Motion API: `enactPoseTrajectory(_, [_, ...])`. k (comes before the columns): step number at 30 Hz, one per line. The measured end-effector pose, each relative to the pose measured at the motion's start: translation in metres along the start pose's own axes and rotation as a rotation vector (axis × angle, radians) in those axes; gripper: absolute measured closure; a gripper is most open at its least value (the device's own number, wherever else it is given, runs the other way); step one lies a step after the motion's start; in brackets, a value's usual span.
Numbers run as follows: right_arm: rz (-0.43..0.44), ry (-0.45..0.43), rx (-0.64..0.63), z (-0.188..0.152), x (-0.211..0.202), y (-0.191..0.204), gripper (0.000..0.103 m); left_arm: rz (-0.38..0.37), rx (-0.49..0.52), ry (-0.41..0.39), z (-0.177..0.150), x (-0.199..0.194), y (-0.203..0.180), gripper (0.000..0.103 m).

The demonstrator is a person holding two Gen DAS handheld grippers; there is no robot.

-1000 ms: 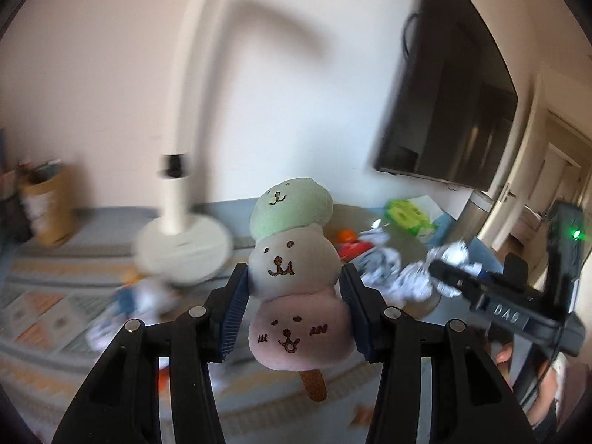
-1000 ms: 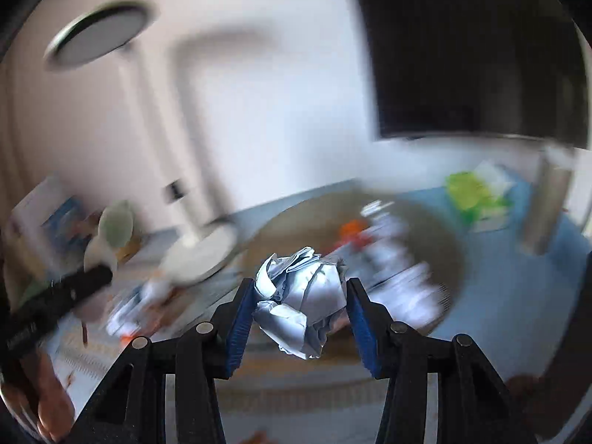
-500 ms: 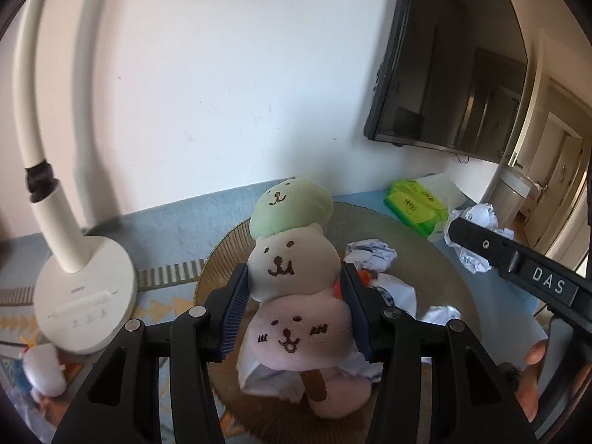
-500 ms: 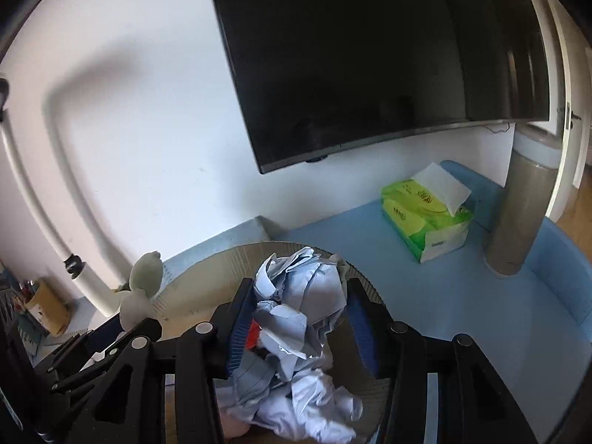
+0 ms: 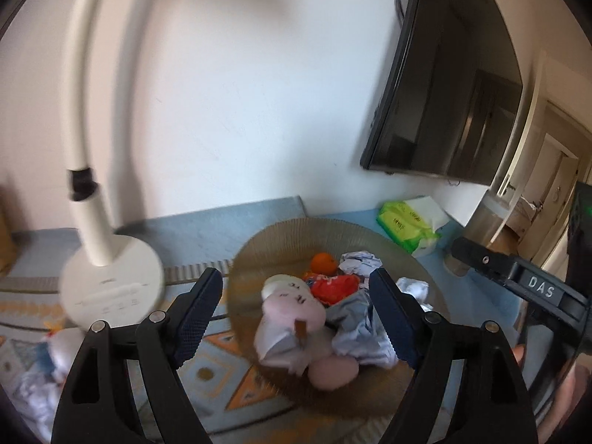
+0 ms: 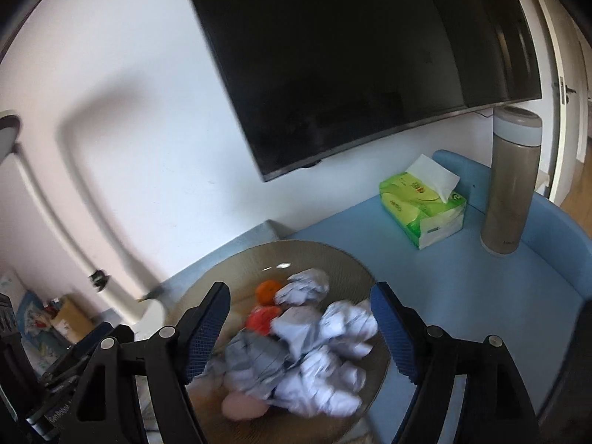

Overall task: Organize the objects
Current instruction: 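Carry the plush skewer and paper ball into the amber bowl and release, then grasp a white paper ball with the left gripper while the right grasps another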

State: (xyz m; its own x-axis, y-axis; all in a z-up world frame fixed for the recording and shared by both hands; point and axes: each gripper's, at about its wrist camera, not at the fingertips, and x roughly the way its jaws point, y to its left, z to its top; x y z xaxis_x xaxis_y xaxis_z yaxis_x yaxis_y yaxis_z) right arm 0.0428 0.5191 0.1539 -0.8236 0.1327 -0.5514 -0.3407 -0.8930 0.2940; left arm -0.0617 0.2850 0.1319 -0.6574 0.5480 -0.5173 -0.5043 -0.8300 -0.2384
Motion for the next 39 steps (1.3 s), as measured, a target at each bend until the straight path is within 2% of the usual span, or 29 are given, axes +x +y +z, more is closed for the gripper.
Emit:
enactPoseTrajectory(4, [0.057, 0.004, -0.044, -0.017, -0.026, 0.028, 0.026, 0.043, -0.023, -0.051, -0.002, -0.058, 0.015, 0.023])
enactPoseTrajectory(7, [0.105, 0.016, -0.097, -0.037, -0.041, 0.058, 0.026, 0.082, -0.080, -0.083, -0.009, -0.102, 0.039, 0.017])
enactPoseTrajectory(9, [0.132, 0.030, -0.139, -0.053, -0.047, 0.081, 0.026, 0.131, -0.123, -0.107, -0.017, -0.132, 0.061, 0.017])
enactPoseTrajectory(11, [0.152, 0.055, -0.171, -0.069, -0.048, 0.100, 0.026, 0.232, -0.153, -0.114, -0.026, -0.156, 0.083, 0.017])
enactPoseTrajectory(13, [0.165, 0.086, -0.199, -0.095, -0.047, 0.119, 0.026, 0.398, -0.180, -0.062, -0.043, -0.171, 0.113, 0.017])
enactPoseTrajectory(14, [0.165, 0.102, -0.213, -0.108, -0.045, 0.127, 0.026, 0.437, -0.194, -0.037, -0.055, -0.177, 0.130, 0.017])
enactPoseTrajectory(16, [0.160, 0.144, -0.239, -0.137, -0.035, 0.139, 0.024, 0.467, -0.248, 0.006, -0.083, -0.184, 0.165, 0.017])
enactPoseTrajectory(18, [0.175, 0.180, -0.271, -0.163, -0.024, 0.150, 0.023, 0.481, -0.315, 0.052, -0.112, -0.187, 0.199, 0.017])
enactPoseTrajectory(21, [0.157, 0.187, -0.354, -0.193, -0.013, 0.167, 0.024, 0.497, -0.377, 0.086, -0.152, -0.187, 0.234, 0.017])
enactPoseTrajectory(24, [0.168, 0.179, -0.411, -0.206, -0.011, 0.177, 0.023, 0.479, -0.399, 0.068, -0.171, -0.189, 0.246, 0.017])
enactPoseTrajectory(27, [0.156, 0.172, -0.446, -0.217, -0.006, 0.180, 0.019, 0.482, -0.385, 0.043, -0.181, -0.187, 0.245, 0.017])
enactPoseTrajectory(30, [0.131, 0.216, -0.441, -0.226, 0.005, 0.177, 0.016, 0.490, -0.338, 0.086, -0.184, -0.178, 0.239, 0.017])
enactPoseTrajectory(33, [0.141, 0.175, -0.441, -0.225, -0.001, 0.177, 0.016, 0.484, -0.298, 0.078, -0.184, -0.177, 0.231, 0.017])
enactPoseTrajectory(39, [0.133, 0.167, -0.468, -0.229, -0.001, 0.181, 0.015, 0.445, -0.332, 0.064, -0.186, -0.180, 0.238, 0.017])
